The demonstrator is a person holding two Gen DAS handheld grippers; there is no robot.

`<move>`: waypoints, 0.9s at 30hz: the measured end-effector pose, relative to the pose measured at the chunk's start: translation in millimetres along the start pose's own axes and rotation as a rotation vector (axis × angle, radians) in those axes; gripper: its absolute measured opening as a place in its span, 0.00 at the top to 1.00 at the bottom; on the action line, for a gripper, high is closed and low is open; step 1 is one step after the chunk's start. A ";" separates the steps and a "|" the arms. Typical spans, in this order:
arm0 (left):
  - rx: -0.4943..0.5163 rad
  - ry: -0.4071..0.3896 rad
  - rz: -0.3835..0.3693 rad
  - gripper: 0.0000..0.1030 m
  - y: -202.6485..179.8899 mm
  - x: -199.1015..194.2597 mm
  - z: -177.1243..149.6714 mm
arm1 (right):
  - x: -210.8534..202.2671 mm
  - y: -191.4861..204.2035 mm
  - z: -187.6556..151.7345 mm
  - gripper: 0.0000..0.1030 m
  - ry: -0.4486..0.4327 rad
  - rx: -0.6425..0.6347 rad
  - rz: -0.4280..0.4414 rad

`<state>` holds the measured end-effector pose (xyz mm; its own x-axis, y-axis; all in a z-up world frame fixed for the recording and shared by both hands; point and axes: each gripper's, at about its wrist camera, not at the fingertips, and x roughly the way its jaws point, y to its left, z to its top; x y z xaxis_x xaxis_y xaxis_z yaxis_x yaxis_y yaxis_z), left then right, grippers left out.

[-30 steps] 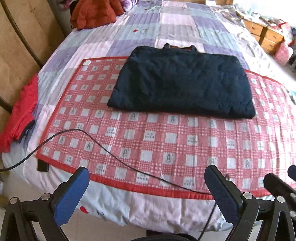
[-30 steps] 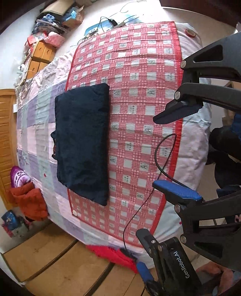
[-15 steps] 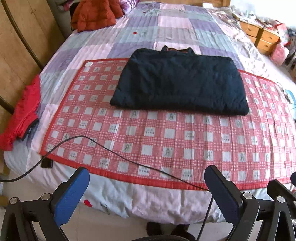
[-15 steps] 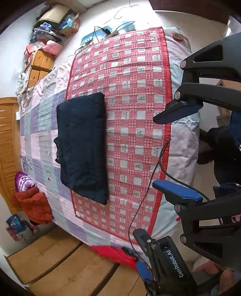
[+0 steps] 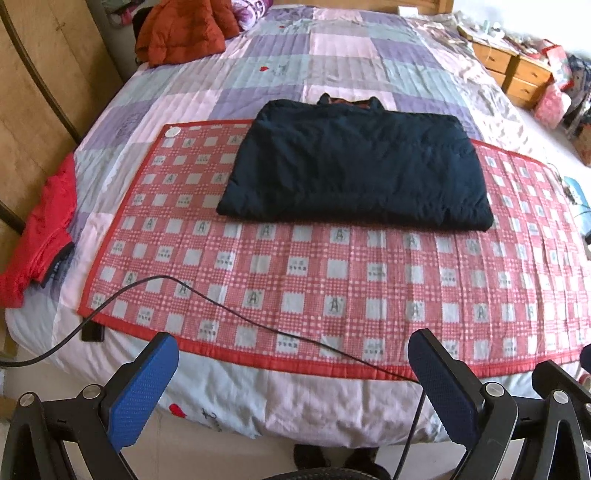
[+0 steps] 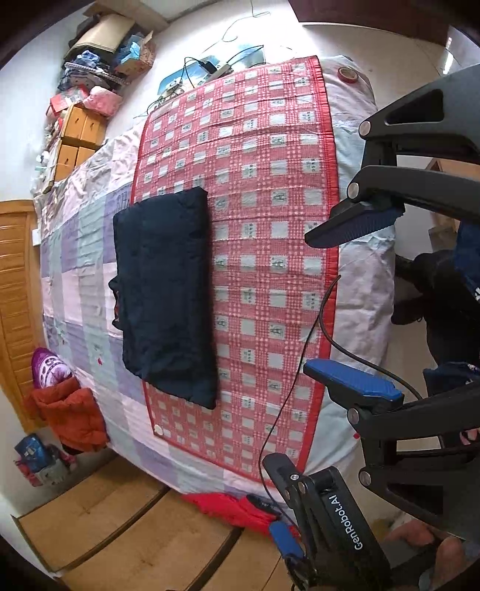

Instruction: Fold large clothes

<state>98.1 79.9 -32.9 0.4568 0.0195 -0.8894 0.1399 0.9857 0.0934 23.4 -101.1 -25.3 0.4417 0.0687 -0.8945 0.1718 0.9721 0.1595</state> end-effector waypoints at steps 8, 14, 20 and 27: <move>-0.015 0.006 0.003 0.01 -3.5 -0.5 3.2 | -2.2 1.3 1.0 0.36 0.002 -0.002 0.002; -0.020 0.007 0.005 0.01 -3.5 0.1 3.6 | -0.3 11.2 7.7 0.36 0.007 -0.003 0.004; -0.017 0.008 0.004 0.01 -1.7 -0.1 3.8 | -0.2 13.6 10.8 0.36 0.007 -0.002 0.002; -0.016 0.007 0.003 0.01 -5.0 -0.2 4.7 | 0.6 16.3 10.8 0.36 0.003 -0.001 0.002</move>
<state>101.4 74.2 -31.1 0.4510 0.0236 -0.8922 0.1244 0.9882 0.0891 36.0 -87.7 -18.7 0.4390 0.0711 -0.8957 0.1702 0.9722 0.1606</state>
